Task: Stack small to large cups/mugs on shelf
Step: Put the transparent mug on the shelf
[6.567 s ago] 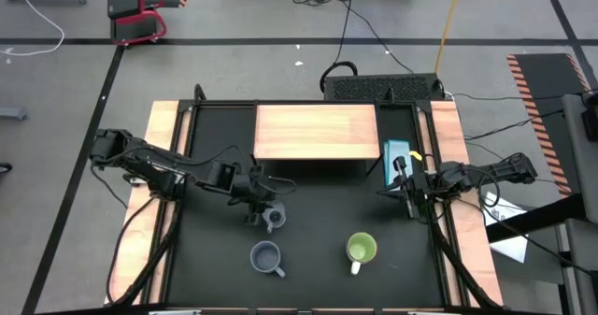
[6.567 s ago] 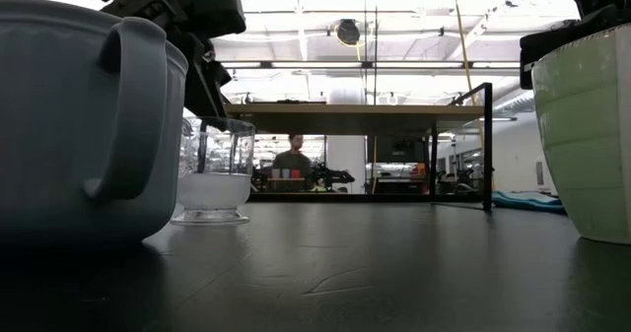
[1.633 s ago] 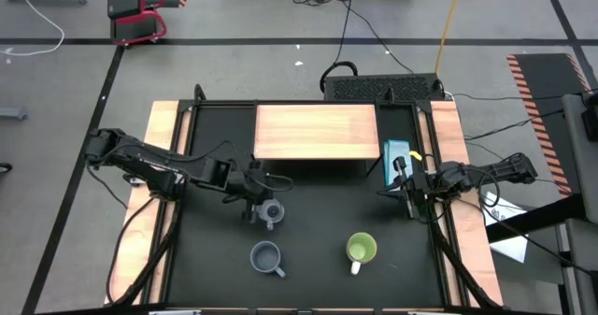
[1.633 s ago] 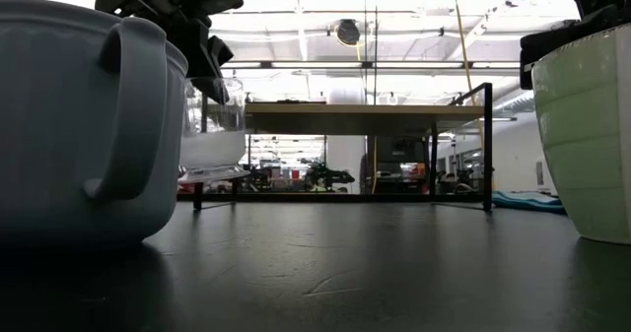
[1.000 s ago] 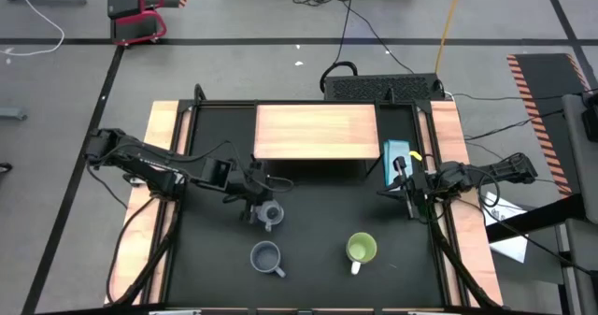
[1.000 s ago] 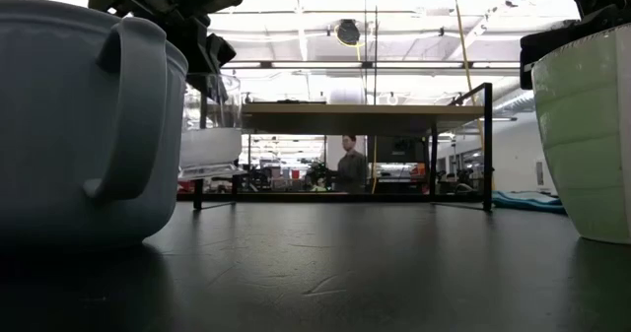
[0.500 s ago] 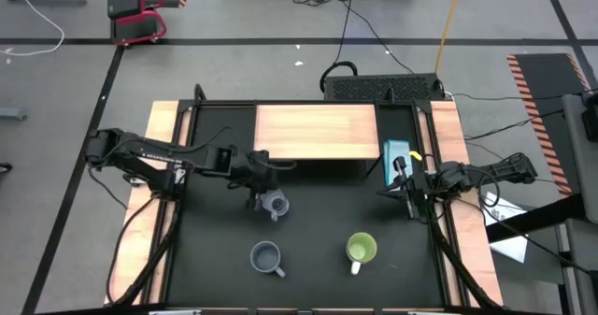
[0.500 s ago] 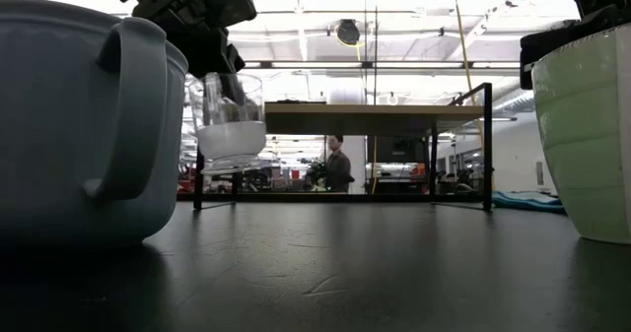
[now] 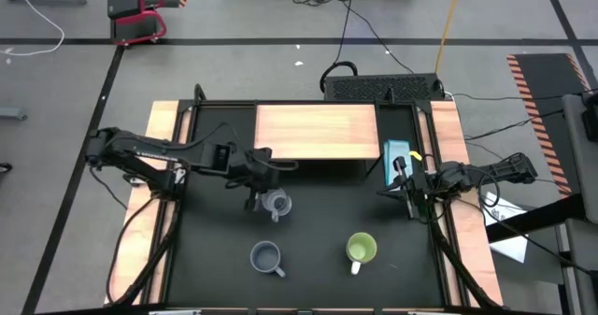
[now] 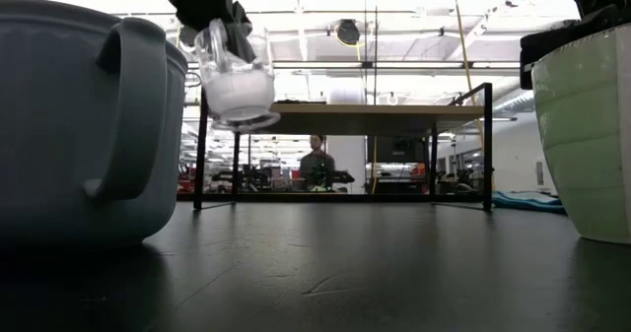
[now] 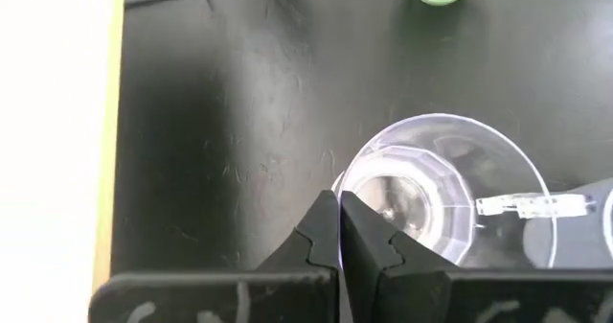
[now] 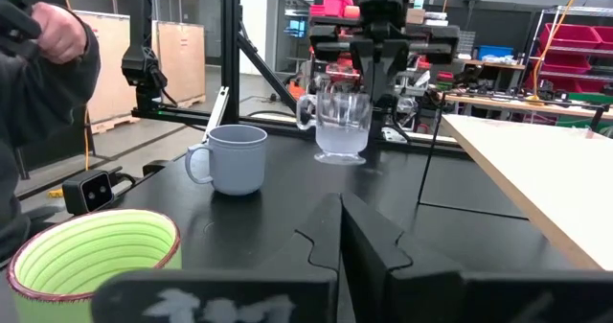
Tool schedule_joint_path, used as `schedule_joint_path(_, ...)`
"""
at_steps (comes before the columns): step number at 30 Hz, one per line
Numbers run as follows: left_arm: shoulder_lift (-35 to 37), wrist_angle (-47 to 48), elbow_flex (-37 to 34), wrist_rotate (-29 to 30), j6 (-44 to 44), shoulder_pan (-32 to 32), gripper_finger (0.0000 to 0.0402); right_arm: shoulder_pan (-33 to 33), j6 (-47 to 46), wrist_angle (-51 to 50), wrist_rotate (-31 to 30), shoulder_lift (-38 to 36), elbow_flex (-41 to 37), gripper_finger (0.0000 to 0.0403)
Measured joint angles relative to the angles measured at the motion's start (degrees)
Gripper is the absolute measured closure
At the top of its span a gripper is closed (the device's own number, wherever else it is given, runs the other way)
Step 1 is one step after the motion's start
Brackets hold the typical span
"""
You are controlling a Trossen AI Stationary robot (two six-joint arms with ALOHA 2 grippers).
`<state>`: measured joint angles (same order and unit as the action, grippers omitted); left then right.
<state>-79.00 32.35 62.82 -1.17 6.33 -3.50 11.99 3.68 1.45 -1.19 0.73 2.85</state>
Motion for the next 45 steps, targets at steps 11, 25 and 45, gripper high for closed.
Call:
schedule_joint_path(11,0.0,2.3,1.5,0.2,-0.9,-0.1,0.0401,0.0,0.0,0.0,0.0,0.0,0.0,0.0403)
schedule_joint_path(25,0.0,3.0,1.5,0.2,-2.2,-0.1,0.0401,0.0,0.0,0.0,0.0,0.0,0.0,0.0403)
schedule_joint_path(45,-0.5,16.6,14.2,1.9,1.5,2.7,0.0401,0.0,0.0,0.0,0.0,0.0,0.0,0.0403)
